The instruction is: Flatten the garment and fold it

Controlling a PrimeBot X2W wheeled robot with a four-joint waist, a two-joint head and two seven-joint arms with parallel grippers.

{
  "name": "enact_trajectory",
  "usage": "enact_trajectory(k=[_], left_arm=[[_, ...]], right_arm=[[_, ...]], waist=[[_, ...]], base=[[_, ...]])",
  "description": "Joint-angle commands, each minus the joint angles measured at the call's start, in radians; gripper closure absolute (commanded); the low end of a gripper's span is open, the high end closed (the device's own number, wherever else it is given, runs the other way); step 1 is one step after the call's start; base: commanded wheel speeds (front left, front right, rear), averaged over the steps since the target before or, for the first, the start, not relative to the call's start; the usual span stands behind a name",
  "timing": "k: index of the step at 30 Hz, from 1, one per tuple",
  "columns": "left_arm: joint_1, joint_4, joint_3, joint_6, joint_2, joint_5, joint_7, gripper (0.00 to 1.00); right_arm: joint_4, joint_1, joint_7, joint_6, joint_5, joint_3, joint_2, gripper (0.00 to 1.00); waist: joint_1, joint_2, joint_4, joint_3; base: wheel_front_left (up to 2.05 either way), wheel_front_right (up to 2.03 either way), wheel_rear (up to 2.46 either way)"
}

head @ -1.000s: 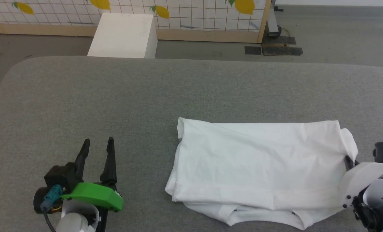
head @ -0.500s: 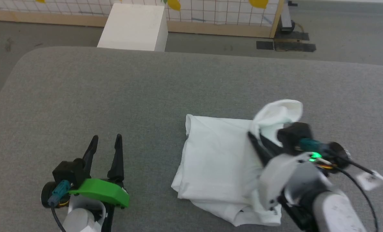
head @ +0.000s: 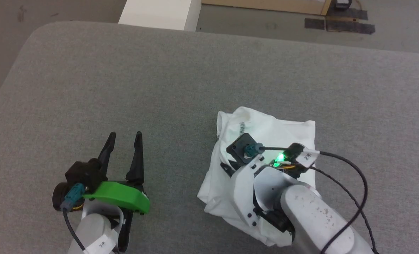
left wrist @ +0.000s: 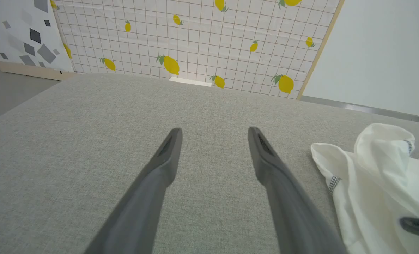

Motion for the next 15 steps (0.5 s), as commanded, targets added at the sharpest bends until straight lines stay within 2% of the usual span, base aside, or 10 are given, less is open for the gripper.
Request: enact_trajectory(k=[1, 2, 3, 6, 9, 15], left_arm=[[-0.021, -0.001, 0.001, -0.007, -0.007, 0.004, -0.005, 0.0], [-0.023, 0.0, 0.002, -0.007, -0.008, 0.004, -0.005, 0.0], [-0.023, 0.001, 0.003, -0.007, -0.009, 0.004, -0.005, 0.0], [-0.018, 0.004, 0.007, -0.007, -0.011, 0.006, -0.005, 0.0], [-0.009, 0.006, 0.012, -0.007, -0.012, 0.011, -0.005, 0.0], [0.016, -0.001, 0.021, -0.007, -0.002, 0.016, -0.005, 0.0]], right_arm=[[0.027, -0.021, 0.006, -0.002, 0.021, 0.014, -0.001, 0.84], [0.046, -0.032, 0.009, -0.002, 0.048, 0.026, -0.001, 0.37], [0.055, -0.038, 0.005, -0.002, 0.068, 0.028, -0.001, 0.0], [0.058, -0.048, -0.009, -0.002, 0.135, 0.034, -0.001, 0.0], [0.001, -0.042, -0.086, -0.002, 0.189, 0.011, -0.001, 0.0], [-0.193, 0.052, -0.371, -0.002, 0.231, -0.138, -0.001, 0.0]], waist=[[0.0, 0.0, 0.011, 0.019], [0.0, 0.0, 0.01, 0.02], [0.0, 0.0, 0.009, 0.02], [0.0, 0.0, 0.0, 0.013], [0.0, 0.0, -0.015, -0.006], [0.0, 0.0, -0.056, -0.06]], base=[[0.0, 0.0, 0.0], [0.0, 0.0, 0.0], [0.0, 0.0, 0.0], [0.0, 0.0, 0.0], [0.0, 0.0, 0.0], [0.0, 0.0, 0.0]])
